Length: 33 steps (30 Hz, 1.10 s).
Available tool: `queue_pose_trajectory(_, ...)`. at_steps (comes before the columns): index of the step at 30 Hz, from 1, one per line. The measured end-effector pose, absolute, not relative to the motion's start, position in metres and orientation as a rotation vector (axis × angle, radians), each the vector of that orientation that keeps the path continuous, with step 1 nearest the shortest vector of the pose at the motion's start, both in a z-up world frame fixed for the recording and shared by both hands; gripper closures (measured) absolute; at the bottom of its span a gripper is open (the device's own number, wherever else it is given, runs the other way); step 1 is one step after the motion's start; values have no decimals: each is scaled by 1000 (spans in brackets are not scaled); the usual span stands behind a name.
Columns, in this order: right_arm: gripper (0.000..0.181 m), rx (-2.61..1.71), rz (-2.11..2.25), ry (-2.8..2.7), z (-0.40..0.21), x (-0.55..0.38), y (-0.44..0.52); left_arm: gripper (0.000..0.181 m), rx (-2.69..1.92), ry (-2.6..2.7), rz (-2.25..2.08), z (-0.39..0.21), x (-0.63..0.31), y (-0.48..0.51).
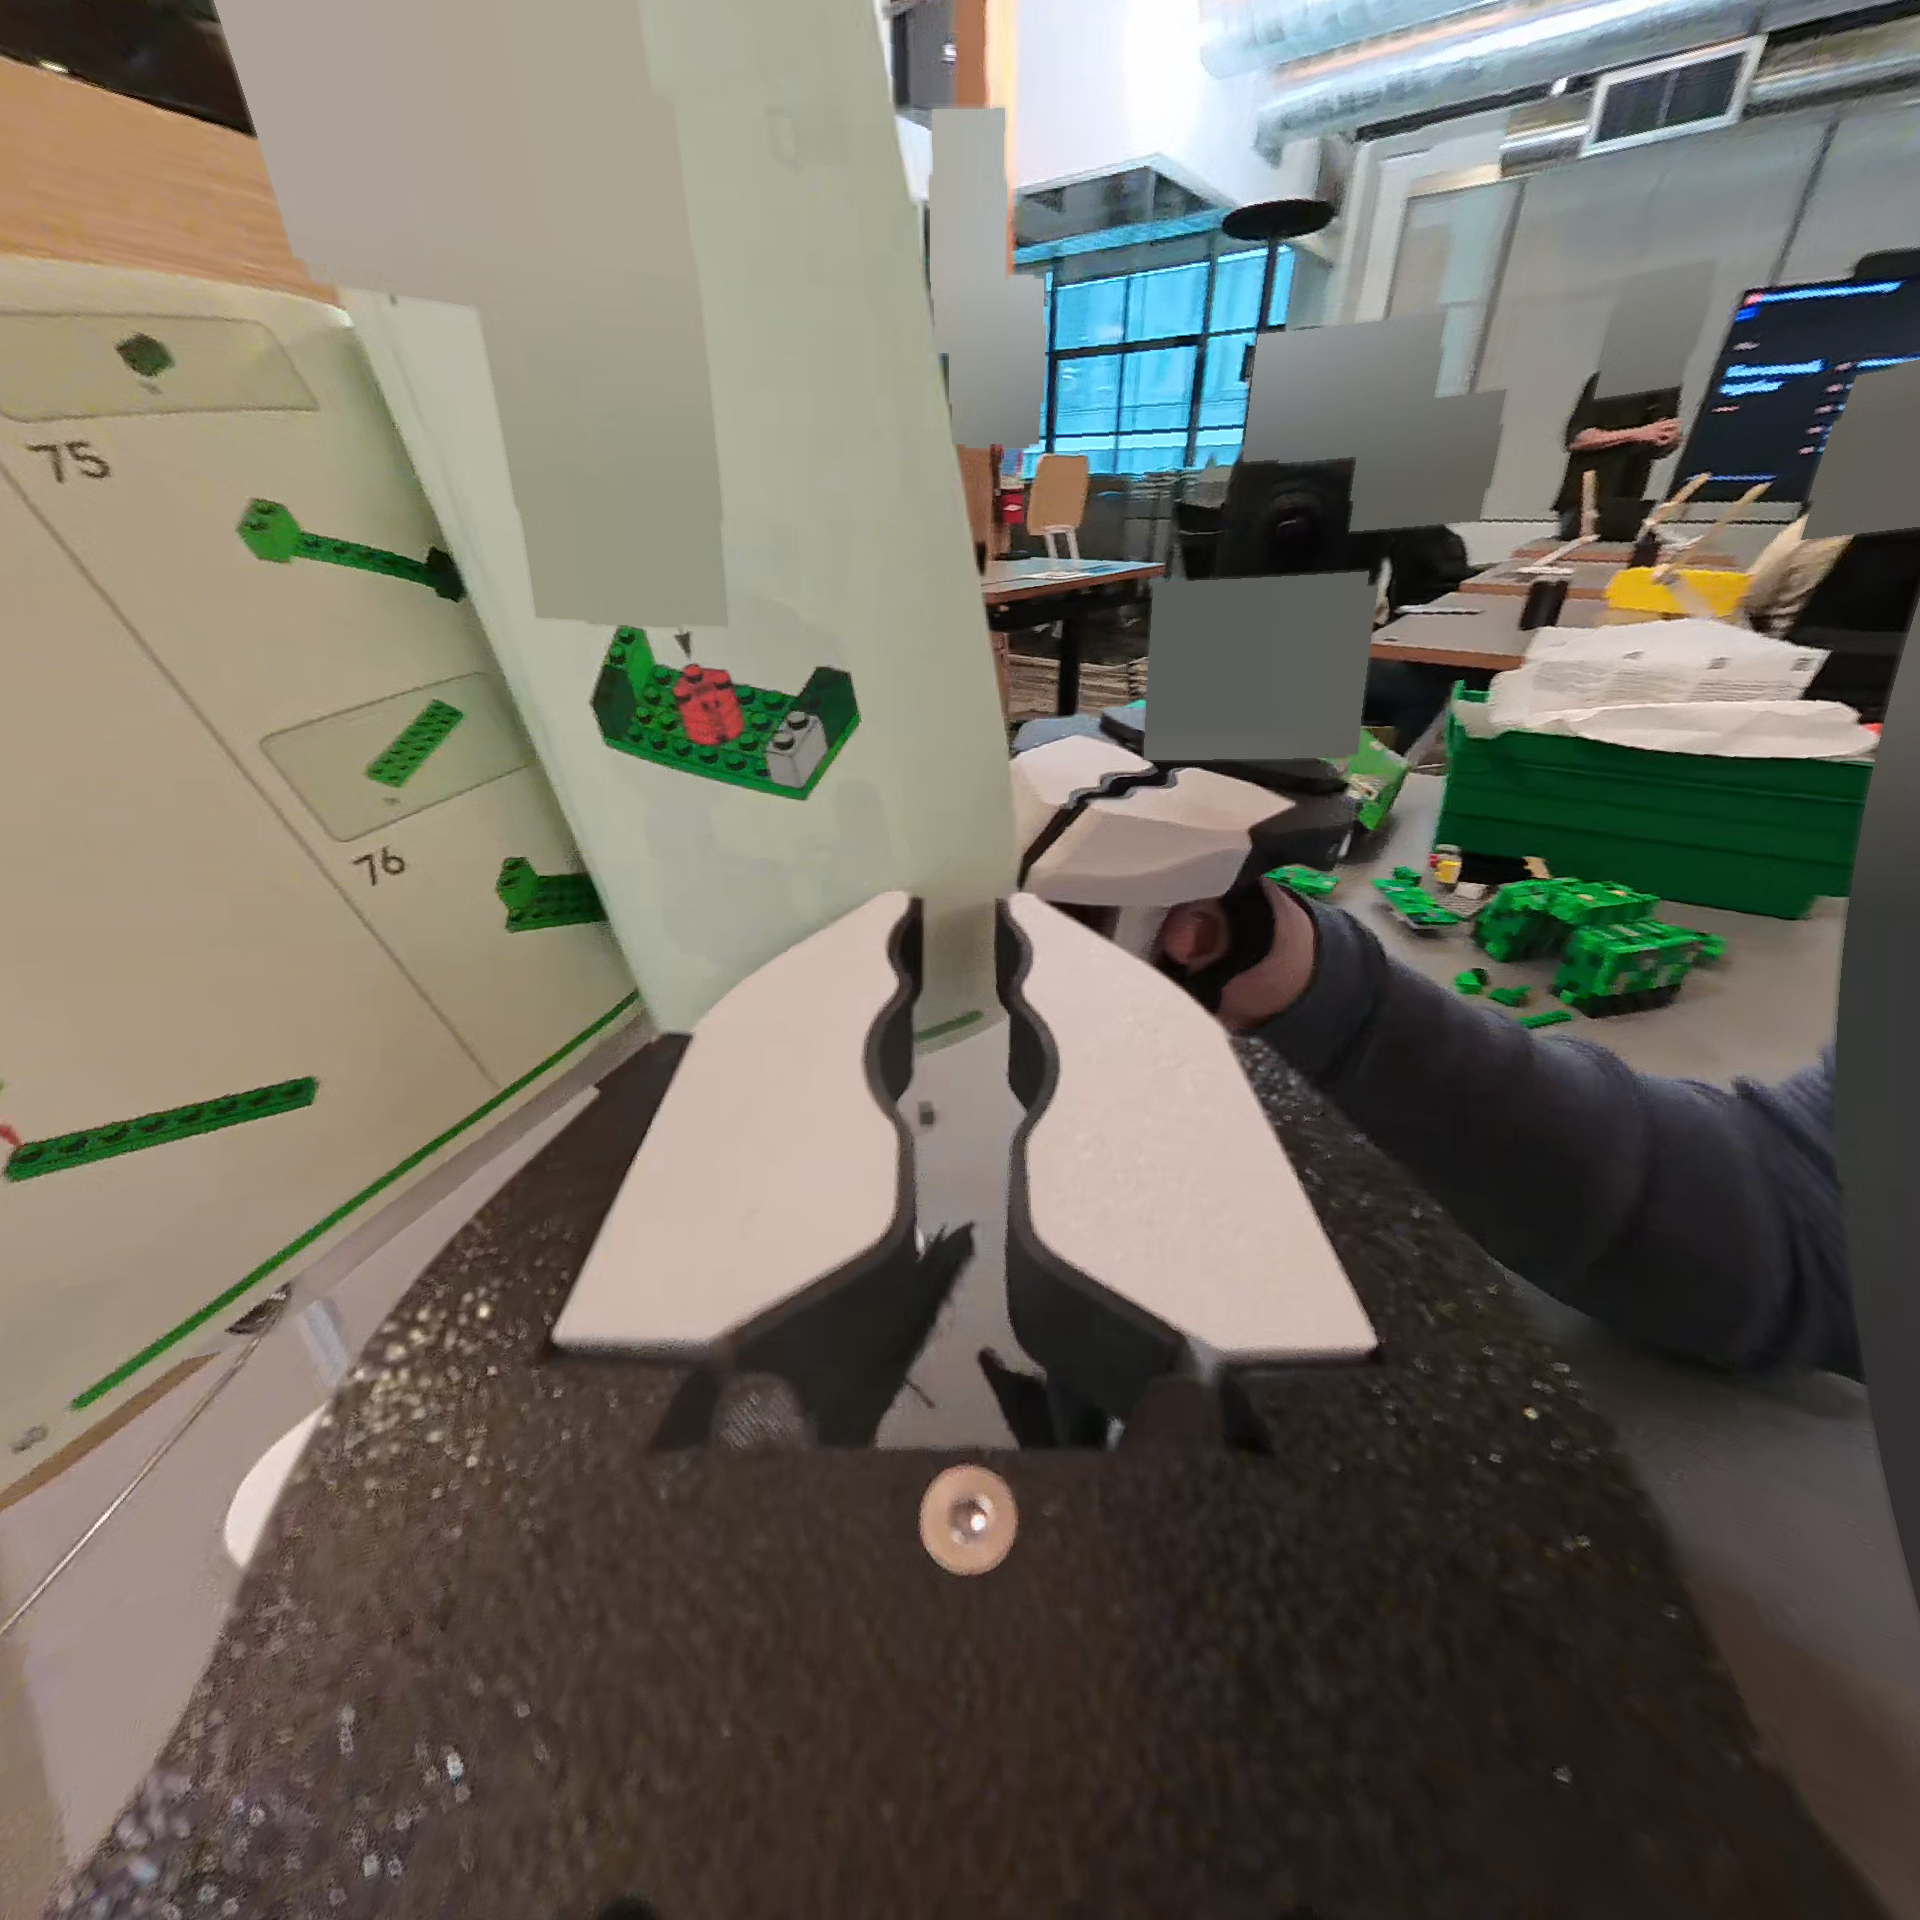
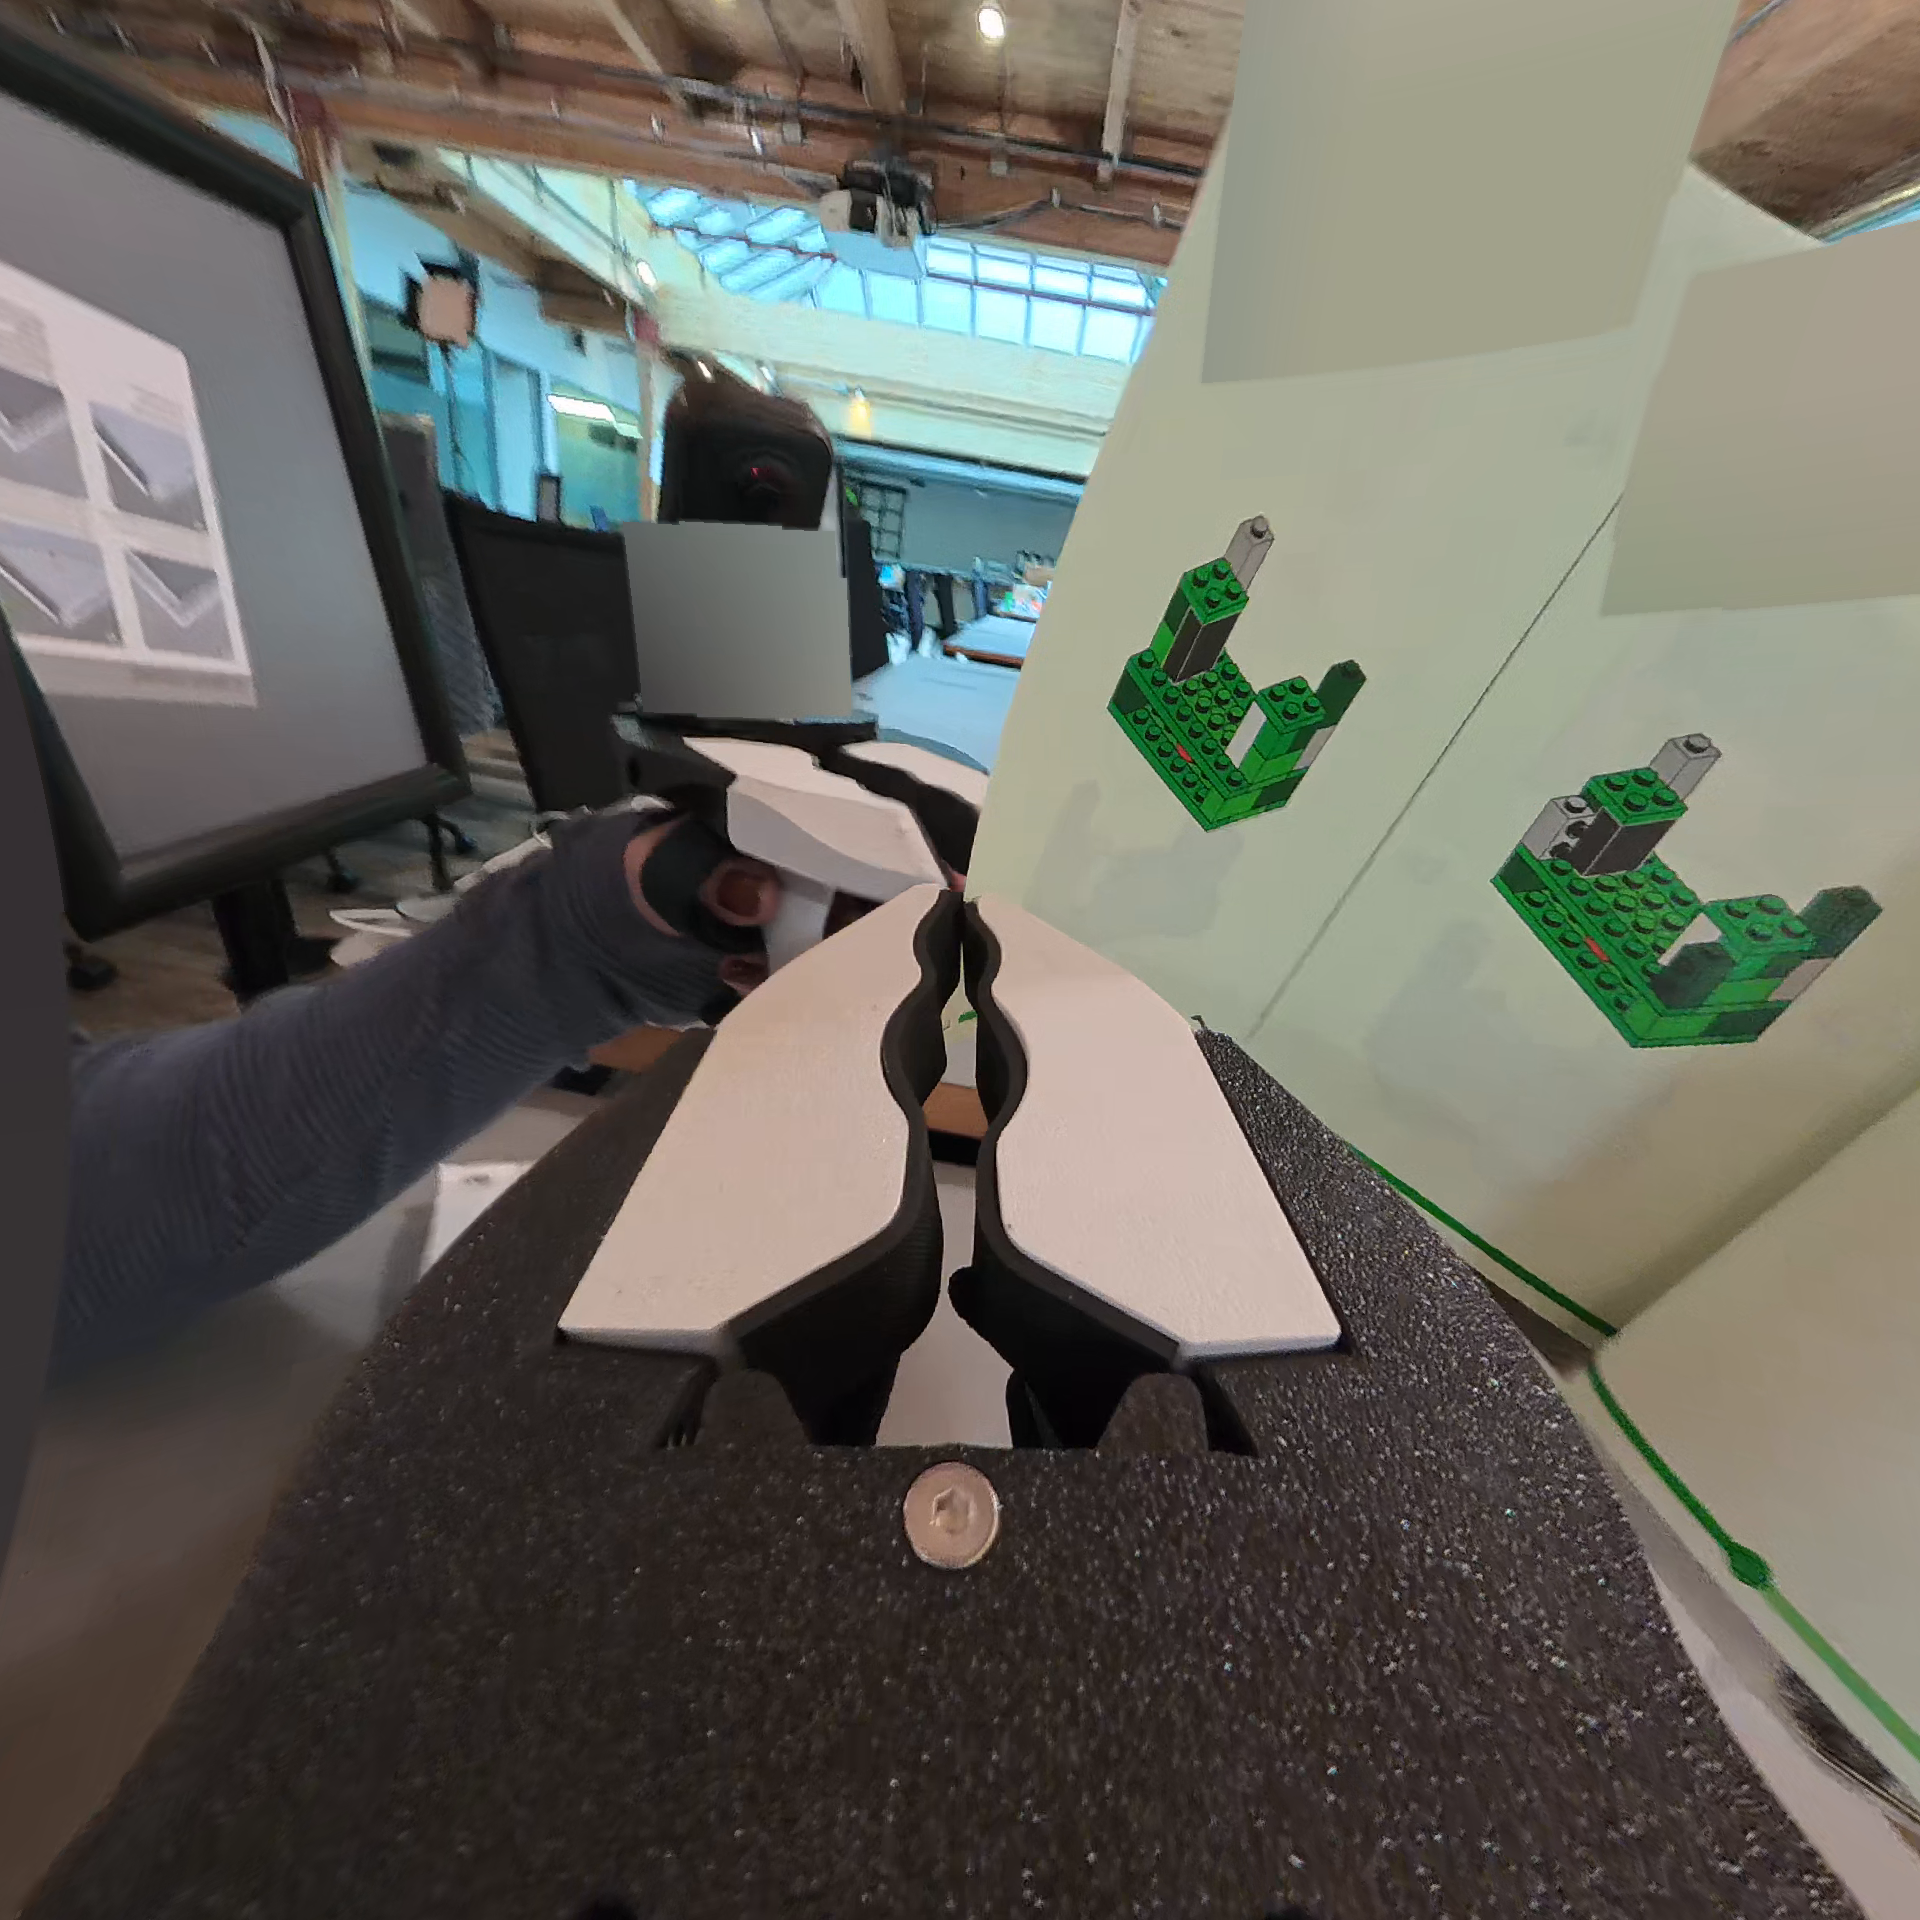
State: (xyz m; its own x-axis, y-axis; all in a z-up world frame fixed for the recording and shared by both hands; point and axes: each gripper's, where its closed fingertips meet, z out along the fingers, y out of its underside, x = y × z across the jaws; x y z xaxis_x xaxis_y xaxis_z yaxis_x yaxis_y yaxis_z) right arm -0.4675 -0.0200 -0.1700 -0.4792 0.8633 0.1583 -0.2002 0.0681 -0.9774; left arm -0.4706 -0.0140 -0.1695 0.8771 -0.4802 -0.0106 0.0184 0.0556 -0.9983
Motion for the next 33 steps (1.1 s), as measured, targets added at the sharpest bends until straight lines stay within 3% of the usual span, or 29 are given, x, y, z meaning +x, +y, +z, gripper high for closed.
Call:
queue_pose_trajectory(3,181,-697,1643,-1463,-167,-467,-24,161,-1495,396,-396,-173,-468,-12)
queue_pose_trajectory(14,181,-682,2081,-1348,-164,-469,-30,157,-1442,430,-543,-171,-456,-17)
queue_pose_trajectory(33,181,-599,2296,-1283,-159,-462,-33,156,-1408,453,-602,-166,-447,-20)
